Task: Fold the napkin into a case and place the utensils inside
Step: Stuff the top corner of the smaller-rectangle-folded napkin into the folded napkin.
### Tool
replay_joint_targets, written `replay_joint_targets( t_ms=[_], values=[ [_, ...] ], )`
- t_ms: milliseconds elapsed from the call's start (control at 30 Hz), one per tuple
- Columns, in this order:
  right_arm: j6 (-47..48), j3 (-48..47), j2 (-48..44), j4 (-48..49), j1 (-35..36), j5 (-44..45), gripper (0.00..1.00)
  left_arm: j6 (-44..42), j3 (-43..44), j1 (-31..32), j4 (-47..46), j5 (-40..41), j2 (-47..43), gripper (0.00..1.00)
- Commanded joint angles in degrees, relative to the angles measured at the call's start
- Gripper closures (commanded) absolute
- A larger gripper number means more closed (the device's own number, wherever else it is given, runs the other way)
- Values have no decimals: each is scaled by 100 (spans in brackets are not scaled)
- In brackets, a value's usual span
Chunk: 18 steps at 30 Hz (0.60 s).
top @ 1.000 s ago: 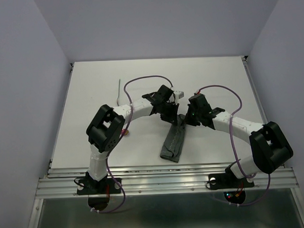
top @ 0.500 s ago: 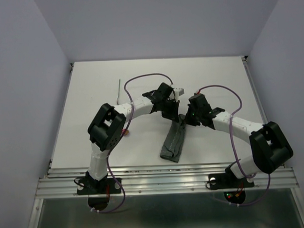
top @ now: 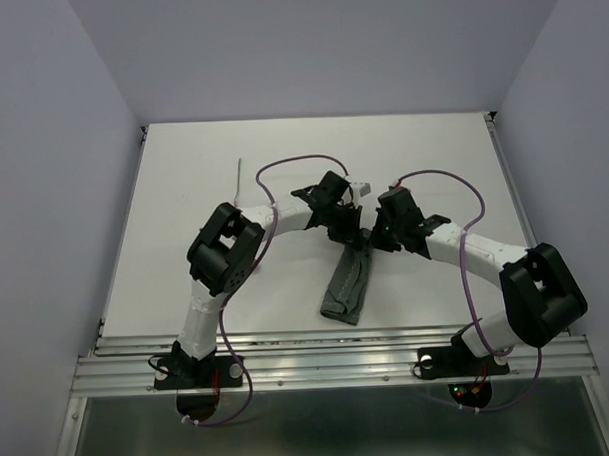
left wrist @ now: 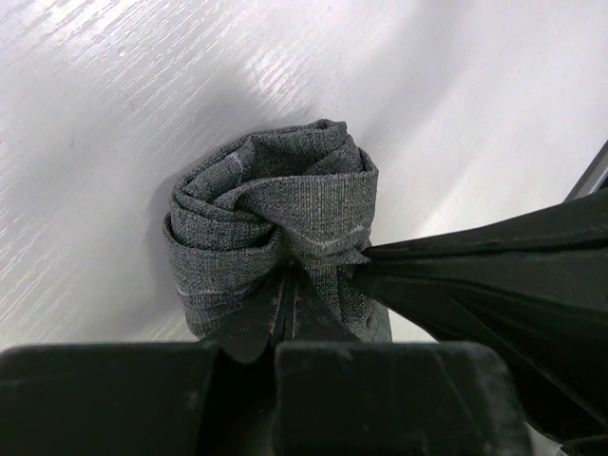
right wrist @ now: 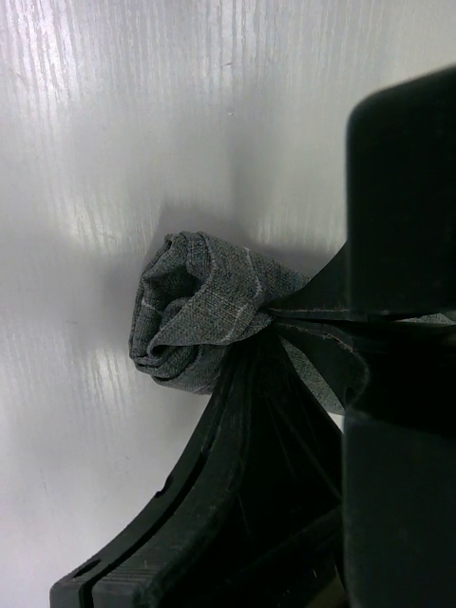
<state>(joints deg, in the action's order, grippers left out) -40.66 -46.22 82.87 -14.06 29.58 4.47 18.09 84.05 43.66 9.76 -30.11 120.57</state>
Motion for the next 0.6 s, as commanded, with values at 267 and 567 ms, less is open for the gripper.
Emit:
replay_joint_targets(
  t_ms=[267, 567],
  values=[
    [76, -256, 36, 255, -40, -122, 99, 467, 112, 116, -562, -373, 186, 100],
    [94, -230, 115, 238, -40, -201, 99, 617, 112, 178, -651, -154, 405, 100]
  ],
)
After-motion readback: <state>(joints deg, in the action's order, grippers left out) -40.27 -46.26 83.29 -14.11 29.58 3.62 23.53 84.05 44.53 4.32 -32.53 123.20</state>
